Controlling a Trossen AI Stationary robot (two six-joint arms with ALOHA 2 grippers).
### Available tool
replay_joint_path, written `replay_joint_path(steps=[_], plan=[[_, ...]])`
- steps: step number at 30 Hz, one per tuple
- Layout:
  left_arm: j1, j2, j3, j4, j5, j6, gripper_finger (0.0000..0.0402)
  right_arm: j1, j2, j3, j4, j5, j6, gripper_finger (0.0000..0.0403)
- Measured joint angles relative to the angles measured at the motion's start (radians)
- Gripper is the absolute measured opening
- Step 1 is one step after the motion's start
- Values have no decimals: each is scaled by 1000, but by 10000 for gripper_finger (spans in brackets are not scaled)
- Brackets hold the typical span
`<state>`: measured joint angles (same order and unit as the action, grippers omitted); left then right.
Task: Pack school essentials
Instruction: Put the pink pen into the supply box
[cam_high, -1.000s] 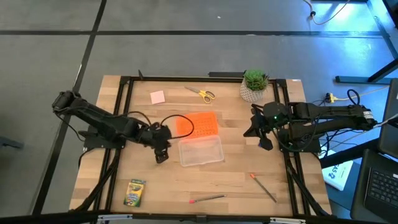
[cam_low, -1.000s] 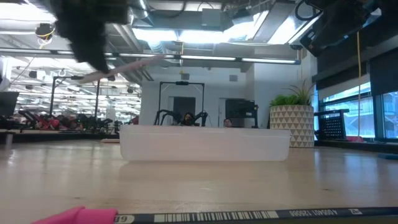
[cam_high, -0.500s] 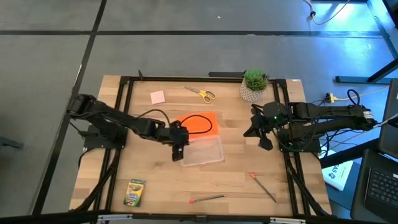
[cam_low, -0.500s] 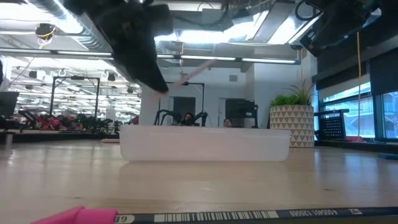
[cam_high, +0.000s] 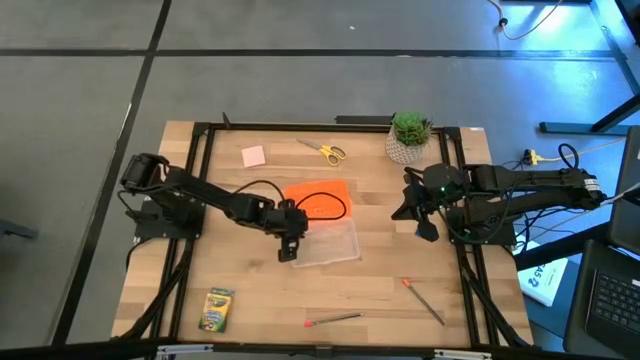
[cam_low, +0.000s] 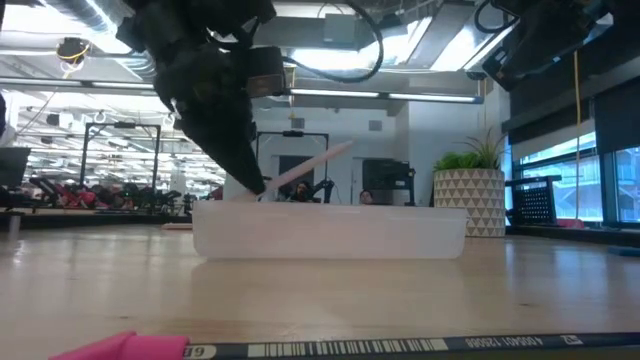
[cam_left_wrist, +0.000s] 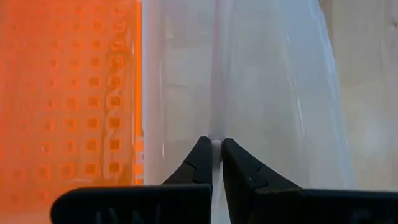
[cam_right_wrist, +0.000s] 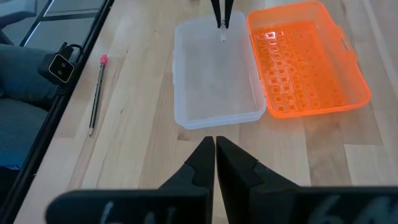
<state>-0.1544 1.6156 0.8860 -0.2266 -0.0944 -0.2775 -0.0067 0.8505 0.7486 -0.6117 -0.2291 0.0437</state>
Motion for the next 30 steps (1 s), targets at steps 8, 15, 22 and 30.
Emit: replay_joint_path(steps=[8,15,22,30], plan=[[6,35,0,-28,-2,0,5,0,0,0,0,0,0,20],[6,35,0,-32,-19,0,10,0,0,0,0,0,0,19],[6,35,0,-34,-20,-12,39,0,0,0,0,0,1,20],[6,35,0,-34,-34,-27,26,0,0,0,0,0,1,20]])
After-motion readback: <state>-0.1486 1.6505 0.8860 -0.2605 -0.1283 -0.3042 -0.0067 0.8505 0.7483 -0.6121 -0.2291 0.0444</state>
